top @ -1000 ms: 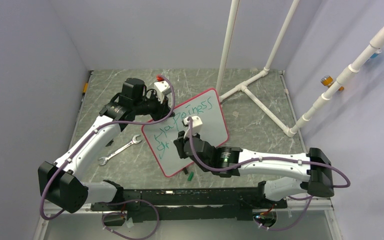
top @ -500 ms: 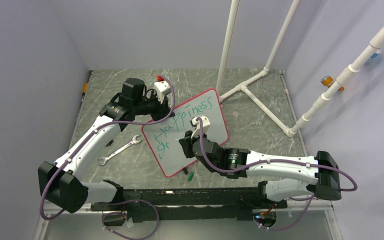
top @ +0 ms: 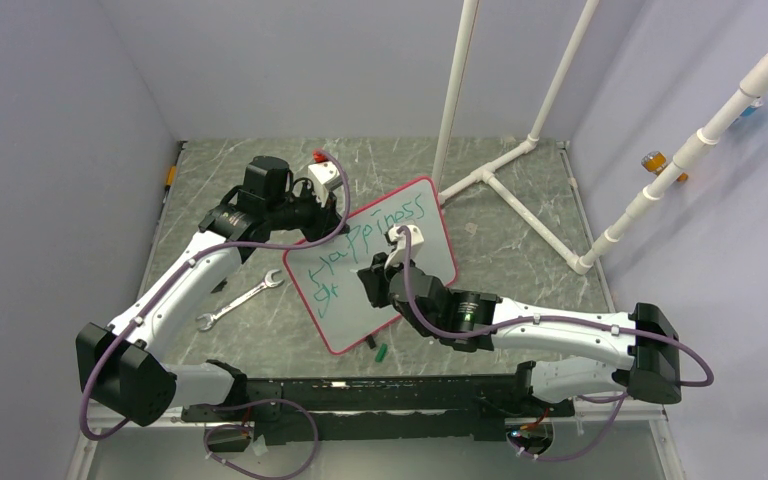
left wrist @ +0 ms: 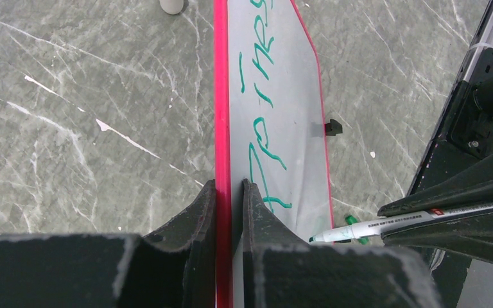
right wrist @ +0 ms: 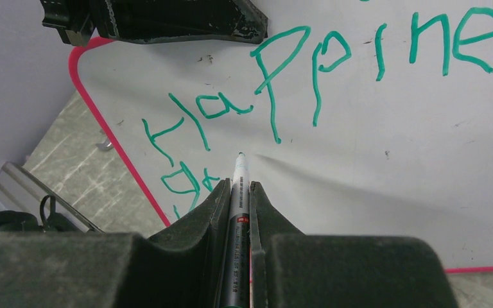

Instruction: Write a sentence on the whiteboard

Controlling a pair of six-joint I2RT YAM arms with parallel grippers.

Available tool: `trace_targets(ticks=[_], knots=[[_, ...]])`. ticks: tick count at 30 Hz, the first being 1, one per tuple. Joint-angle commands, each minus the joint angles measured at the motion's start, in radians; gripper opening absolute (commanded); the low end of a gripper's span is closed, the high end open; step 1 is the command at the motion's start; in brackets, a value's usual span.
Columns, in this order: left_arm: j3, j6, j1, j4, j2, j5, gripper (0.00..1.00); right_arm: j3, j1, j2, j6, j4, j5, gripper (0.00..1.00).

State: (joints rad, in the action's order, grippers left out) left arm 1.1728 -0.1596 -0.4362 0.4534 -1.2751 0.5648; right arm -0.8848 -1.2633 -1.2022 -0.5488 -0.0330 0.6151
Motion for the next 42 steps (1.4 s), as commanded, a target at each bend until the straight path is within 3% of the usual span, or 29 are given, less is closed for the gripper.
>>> trace_targets(ticks=[1,42], knots=[[0.021,-0.055,0.002,-0.035,0.02,-0.048,0.0,0.008,0.012,0.006,0.015,0.07,-0.022,0.0],[0.022,-0.057,0.001,-0.032,0.022,-0.048,0.0,0.066,0.03,-0.058,-0.065,0.088,-0.103,0.0]])
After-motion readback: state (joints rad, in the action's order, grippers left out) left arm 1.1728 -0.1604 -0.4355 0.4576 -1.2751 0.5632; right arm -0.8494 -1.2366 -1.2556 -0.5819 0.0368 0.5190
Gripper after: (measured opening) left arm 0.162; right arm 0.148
